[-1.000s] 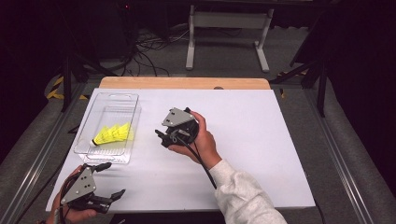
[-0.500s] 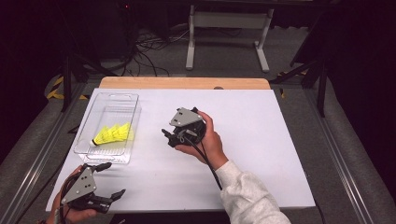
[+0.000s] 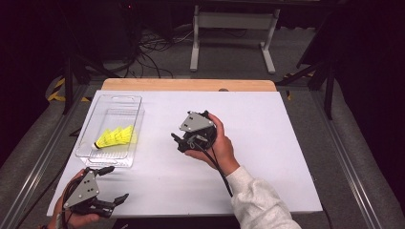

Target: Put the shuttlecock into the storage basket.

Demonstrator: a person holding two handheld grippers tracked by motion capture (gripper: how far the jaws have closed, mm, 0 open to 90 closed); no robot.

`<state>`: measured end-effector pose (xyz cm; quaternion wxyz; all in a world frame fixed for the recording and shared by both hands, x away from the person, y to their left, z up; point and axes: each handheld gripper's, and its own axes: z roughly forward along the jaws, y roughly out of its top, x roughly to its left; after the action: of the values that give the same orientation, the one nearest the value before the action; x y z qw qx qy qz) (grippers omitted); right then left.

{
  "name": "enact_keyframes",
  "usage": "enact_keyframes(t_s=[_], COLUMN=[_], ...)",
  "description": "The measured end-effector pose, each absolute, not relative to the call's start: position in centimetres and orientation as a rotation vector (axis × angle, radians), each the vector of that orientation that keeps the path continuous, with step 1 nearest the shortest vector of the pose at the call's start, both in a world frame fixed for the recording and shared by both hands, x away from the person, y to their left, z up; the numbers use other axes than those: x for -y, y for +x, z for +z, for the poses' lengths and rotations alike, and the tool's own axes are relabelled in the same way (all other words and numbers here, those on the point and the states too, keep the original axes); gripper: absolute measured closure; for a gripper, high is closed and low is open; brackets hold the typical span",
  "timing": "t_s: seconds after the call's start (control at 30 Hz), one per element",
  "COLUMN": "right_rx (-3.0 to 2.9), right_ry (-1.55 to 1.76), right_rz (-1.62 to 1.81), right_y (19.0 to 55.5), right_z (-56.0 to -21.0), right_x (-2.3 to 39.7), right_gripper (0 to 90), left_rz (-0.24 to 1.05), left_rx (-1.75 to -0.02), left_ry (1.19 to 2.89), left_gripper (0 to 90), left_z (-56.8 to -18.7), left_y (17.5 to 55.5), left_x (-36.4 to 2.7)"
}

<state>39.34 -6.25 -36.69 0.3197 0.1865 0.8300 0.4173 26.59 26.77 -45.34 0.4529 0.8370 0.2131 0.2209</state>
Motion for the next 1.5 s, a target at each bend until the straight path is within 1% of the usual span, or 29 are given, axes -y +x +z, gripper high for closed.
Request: enact_keyframes(t_s=[0.57, 0.97, 1.5], right_rx=[-2.171, -2.165, -2.167], right_ry=[0.475, 0.473, 0.484], right_rz=[1.056, 1.048, 1.017], right_y=[38.2, 37.5, 36.3], right_z=[-37.9, -38.2, -39.1], right_x=[7.9, 9.2, 12.0], right_gripper=[15.7, 15.6, 14.8], left_rz=[0.549, 0.552, 0.562], left_rx=[-0.527, -0.524, -0.521], left_ry=[2.067, 2.071, 2.073], left_gripper=[7.4, 7.5, 7.4], left_z=[-45.3, -45.4, -45.3], left_y=[26.6, 26.6, 26.6], left_x=[-26.8, -26.7, -26.7])
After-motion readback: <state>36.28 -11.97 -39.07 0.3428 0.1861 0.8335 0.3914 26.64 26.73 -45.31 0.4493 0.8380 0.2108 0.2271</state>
